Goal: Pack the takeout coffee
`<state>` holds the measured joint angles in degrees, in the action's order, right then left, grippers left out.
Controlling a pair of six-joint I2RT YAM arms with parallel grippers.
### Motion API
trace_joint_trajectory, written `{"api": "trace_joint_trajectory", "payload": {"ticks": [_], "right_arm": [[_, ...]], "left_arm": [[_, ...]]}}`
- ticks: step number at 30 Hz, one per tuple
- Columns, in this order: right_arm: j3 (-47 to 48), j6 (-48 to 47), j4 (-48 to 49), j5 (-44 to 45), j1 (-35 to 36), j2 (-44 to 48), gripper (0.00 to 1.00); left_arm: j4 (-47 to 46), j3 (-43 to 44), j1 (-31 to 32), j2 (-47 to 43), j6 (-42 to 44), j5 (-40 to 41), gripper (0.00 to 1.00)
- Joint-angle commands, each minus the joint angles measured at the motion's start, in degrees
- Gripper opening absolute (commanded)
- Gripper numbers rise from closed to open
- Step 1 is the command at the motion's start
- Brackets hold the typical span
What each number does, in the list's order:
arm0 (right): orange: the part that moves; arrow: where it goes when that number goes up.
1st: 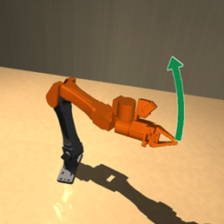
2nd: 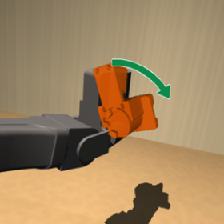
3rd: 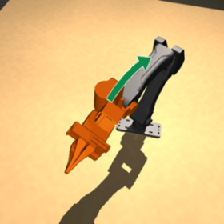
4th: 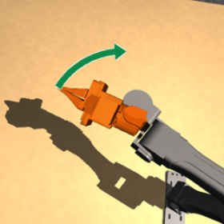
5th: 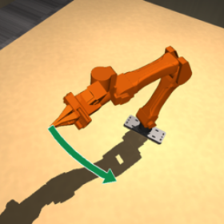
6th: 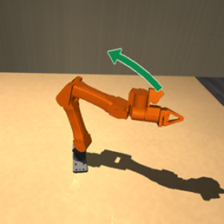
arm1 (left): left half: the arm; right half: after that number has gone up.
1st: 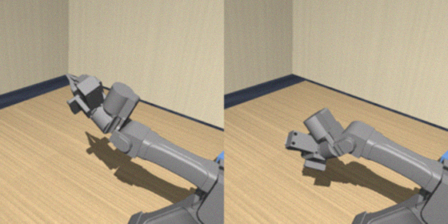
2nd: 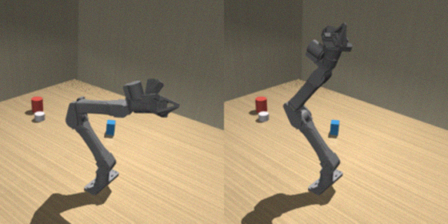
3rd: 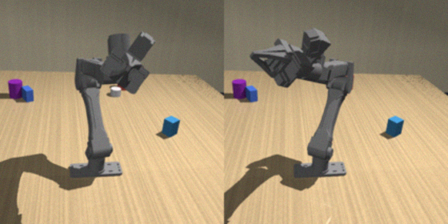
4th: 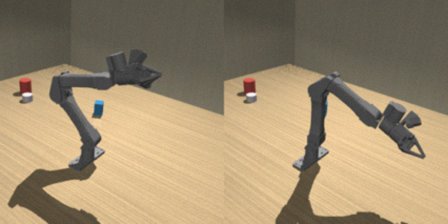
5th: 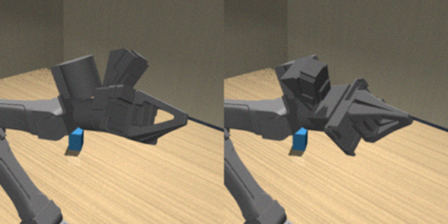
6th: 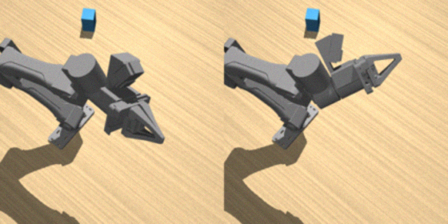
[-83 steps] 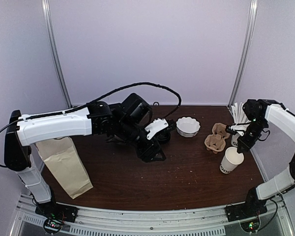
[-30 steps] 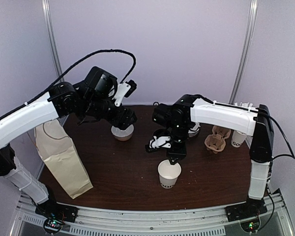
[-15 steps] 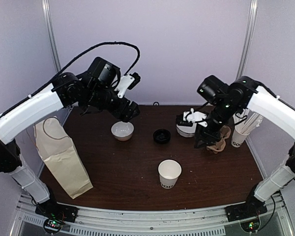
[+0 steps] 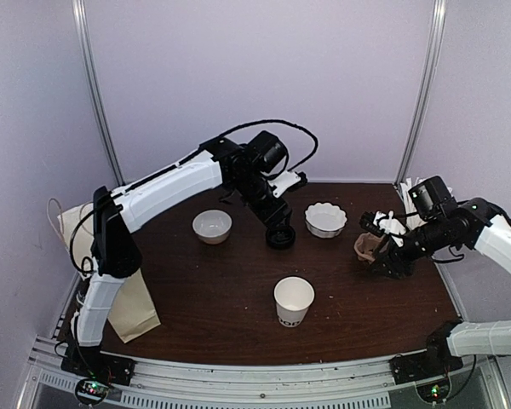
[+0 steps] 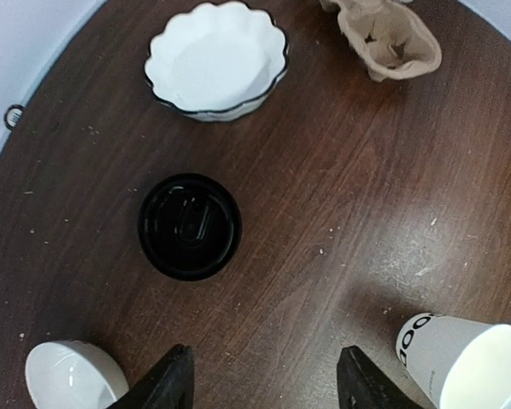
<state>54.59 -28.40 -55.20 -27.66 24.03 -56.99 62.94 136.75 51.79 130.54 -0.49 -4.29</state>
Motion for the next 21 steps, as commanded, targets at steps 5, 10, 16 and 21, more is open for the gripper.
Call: {"api": "trace_joint_trajectory", "payload": {"ticks": [5, 10, 16, 21], "right_arm": [[-1.95, 1.07, 7.14, -4.02, -1.44, -0.45, 0.54], [-2.10, 0.83, 6.87, -4.36, -1.44, -1.98, 0.54], [-2.56, 0.54, 7.35, -3.77, -1.44, -2.25, 0.54], [-2.38, 0.21, 6.86, -4.26, -1.44, -3.53, 0.55]], "left_arm": [[-4.87, -4.09, -0.55, 2.49, 0.67, -1.26, 0.63], [-5.32, -3.46, -0.42, 4.38, -1.54, -1.30, 0.63], [-4.69, -4.94, 1.39, -1.29, -0.48, -0.45, 0.63], [0.03, -2.41, 6.74, -6.06, 5.50, 0.43, 0.64]]}}
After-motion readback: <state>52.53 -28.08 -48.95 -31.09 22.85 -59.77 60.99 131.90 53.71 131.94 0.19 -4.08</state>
